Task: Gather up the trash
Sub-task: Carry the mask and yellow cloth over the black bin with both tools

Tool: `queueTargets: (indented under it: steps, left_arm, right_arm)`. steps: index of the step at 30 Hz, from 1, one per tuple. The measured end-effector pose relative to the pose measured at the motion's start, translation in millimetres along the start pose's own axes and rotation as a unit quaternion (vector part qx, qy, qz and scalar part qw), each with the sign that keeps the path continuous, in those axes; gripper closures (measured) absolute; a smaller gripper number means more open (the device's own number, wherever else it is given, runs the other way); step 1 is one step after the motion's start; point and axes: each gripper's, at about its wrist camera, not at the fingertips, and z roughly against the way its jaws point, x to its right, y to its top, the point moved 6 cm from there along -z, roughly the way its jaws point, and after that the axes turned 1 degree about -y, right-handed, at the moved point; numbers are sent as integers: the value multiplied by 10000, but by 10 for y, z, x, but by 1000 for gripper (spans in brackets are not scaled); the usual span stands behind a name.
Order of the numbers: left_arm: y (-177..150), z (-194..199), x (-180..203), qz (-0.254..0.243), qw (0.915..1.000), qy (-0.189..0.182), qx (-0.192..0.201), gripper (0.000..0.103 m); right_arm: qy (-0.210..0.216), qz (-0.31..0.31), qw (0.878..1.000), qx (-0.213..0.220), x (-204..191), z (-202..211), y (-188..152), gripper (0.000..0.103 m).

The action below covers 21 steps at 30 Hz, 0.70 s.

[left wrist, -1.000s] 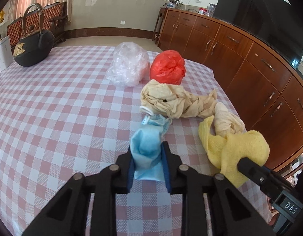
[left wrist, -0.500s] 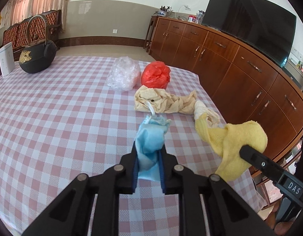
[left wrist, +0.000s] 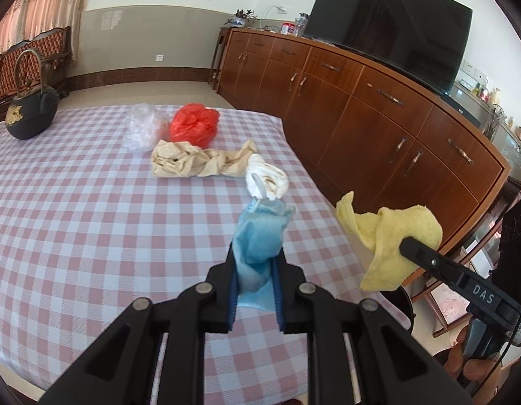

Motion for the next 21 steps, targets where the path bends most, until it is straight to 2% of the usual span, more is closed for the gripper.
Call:
queueTargets:
  steps: [11, 21]
  left_arm:
    - [-109, -269, 997, -513, 9957, -718, -298, 84]
    - [-400, -581, 1960, -950, 9828, -1367, -796, 84]
  right_arm:
    - [-667, -560, 9957, 310, 825, 575, -83, 65]
    - [-1386, -1308, 9803, 520, 1774, 1113, -200, 65]
